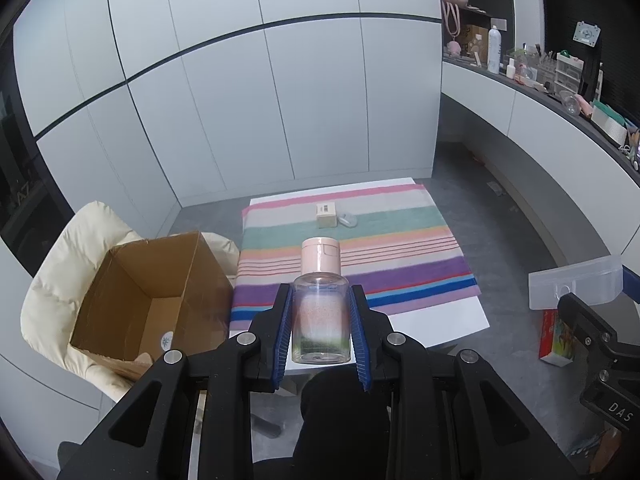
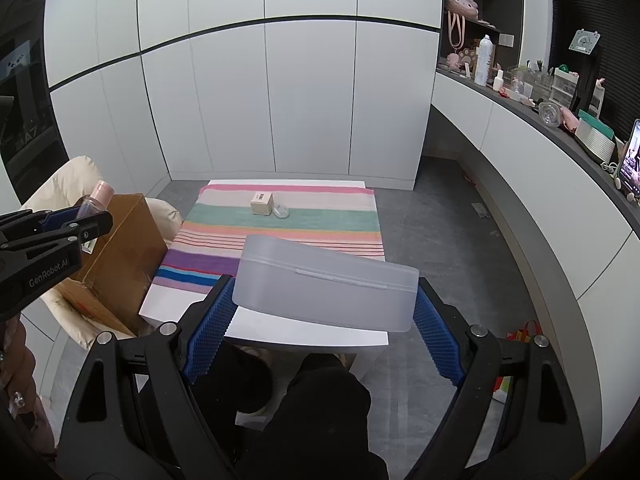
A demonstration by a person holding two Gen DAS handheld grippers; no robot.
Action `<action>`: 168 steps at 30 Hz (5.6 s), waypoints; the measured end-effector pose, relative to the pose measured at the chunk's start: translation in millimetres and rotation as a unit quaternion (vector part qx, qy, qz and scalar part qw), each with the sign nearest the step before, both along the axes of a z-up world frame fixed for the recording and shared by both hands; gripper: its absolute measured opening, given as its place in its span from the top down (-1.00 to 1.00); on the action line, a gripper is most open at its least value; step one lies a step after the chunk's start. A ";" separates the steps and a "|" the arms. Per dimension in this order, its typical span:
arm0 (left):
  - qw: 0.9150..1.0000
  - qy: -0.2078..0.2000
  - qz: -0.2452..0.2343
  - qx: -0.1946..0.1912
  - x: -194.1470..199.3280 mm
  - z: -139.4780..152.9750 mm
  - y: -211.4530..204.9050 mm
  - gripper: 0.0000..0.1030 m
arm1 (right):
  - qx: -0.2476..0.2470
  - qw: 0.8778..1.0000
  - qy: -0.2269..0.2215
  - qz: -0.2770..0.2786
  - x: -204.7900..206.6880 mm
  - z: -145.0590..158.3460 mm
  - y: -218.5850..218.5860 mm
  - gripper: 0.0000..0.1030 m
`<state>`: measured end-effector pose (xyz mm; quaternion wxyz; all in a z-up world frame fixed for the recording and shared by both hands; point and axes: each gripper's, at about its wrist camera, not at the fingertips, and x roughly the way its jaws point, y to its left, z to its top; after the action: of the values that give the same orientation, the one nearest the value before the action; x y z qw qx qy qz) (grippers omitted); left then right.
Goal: Organize objects
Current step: 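Carry the bottle and case with both tools over the cardboard box, then open both tools to drop the bottle and case into the box, then withdraw both open tools from the box back over the cloth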
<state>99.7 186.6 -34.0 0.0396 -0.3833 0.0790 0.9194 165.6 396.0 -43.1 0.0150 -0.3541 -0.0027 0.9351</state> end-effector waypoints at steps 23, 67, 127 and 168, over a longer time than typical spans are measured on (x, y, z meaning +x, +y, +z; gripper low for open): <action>0.995 -0.023 0.101 0.013 -12.4 -29.7 -102.0 0.45 | 0.020 0.994 -0.044 0.099 -56.0 -26.1 -89.4 -0.71; 0.946 -0.078 0.311 0.041 -35.5 -92.2 -324.1 0.45 | 0.042 0.937 -0.096 0.334 -134.7 -79.8 -344.2 -0.71; 0.942 -0.068 0.328 0.032 -20.3 -75.4 -336.2 -0.89 | 0.015 0.923 -0.118 0.366 -153.4 -92.1 -365.9 -0.99; 0.986 -0.104 0.123 0.026 -63.0 -94.2 -144.2 -0.89 | -0.051 0.979 -0.133 0.148 -126.9 -90.7 -140.2 -0.99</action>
<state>36.7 42.3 -128.1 -0.0563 -0.4828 0.0026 0.8739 38.7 255.7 -133.8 -0.1424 -0.4712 -0.0097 0.8704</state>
